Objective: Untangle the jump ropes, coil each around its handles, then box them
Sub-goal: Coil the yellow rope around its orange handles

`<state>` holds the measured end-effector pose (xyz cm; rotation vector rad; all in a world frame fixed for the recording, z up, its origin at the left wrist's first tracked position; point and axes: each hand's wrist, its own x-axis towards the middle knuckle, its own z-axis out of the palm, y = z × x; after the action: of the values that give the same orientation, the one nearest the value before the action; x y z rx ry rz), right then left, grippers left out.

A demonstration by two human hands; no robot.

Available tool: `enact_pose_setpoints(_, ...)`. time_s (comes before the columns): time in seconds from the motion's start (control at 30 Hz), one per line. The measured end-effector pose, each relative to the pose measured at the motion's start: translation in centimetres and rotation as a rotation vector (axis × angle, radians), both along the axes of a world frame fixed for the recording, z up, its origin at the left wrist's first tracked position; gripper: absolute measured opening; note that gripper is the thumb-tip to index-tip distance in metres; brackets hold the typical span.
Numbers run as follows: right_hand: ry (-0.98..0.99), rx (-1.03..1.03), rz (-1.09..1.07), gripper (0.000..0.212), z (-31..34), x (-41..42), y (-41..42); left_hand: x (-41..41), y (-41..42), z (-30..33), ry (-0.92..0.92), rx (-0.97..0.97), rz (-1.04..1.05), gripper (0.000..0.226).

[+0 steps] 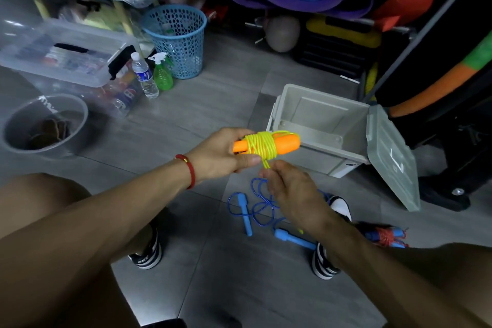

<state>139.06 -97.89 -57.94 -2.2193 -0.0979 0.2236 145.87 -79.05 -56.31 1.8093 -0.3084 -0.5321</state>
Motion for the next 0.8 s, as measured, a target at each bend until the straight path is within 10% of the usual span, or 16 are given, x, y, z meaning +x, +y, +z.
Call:
enact_pose_setpoints(0.23, -0.036, -0.295, 0.014, 0.032, 3.3, 0.3, 0.6, 0.3, 0.1, -0.9, -0.424, 0.505, 0.088, 0.057)
enact_pose_setpoints(0.53, 0.463, 0.565, -0.553, 0.061, 4.4, 1.9, 0.8, -2.8, -2.5, -2.3, -1.058, 0.551, 0.051, 0.058)
enact_pose_setpoints(0.8, 0.405, 0.646, -0.424, 0.046, 4.2, 2.4, 0.5, -1.7, -1.5, 1.2, -0.216, -0.214, 0.266, 0.046)
